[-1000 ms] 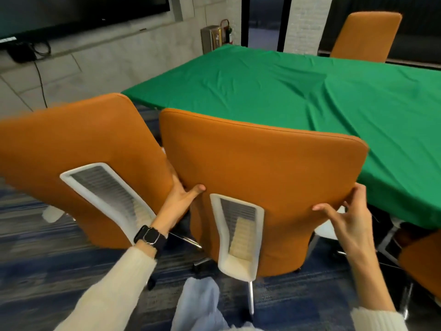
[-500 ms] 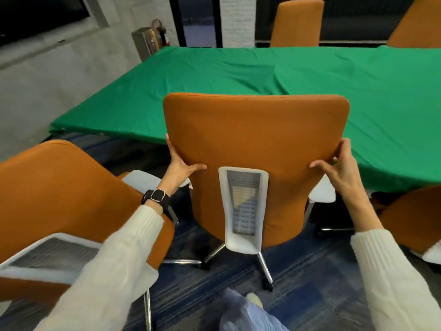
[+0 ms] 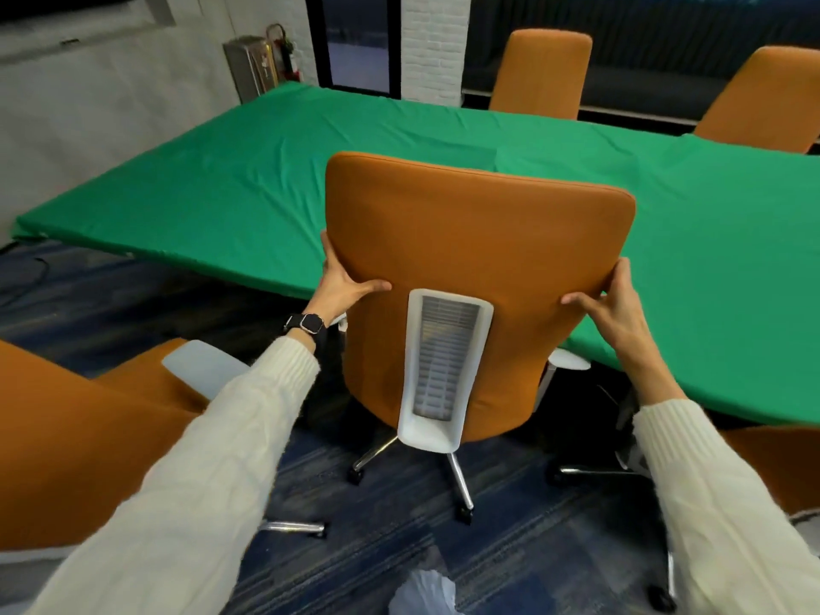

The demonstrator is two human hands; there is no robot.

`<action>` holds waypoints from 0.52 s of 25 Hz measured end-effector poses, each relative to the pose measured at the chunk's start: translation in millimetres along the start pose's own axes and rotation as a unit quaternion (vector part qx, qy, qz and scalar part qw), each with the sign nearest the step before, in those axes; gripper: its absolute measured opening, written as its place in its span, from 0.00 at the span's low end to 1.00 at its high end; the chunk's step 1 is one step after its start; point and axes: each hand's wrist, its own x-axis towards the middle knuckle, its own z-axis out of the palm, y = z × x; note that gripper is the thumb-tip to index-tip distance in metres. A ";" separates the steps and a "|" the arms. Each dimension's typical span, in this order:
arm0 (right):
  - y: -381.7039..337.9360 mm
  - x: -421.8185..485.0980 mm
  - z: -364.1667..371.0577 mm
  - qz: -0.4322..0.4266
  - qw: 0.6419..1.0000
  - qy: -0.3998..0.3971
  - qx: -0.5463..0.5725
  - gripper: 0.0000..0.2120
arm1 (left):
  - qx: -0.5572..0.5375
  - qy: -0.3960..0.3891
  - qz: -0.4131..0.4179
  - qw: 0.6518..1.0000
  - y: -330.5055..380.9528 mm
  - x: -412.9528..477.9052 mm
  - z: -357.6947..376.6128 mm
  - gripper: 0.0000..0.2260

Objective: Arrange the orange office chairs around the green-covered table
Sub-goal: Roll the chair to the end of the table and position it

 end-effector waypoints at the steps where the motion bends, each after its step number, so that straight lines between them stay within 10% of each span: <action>1: 4.4 9.8 -1.4 0.001 1.000 0.001 -0.004 0.24 | -0.006 -0.003 0.000 1.000 1.3 8.2 3.2 0.70; 8: 16.7 25.9 2.4 0.015 0.999 0.021 0.045 0.23 | -0.009 0.009 0.000 1.000 3.8 10.0 16.4 0.62; 13: 9.3 -48.6 71.8 0.061 0.978 0.195 0.040 0.26 | -0.104 -0.023 -0.063 0.992 -78.3 -120.0 51.6 0.46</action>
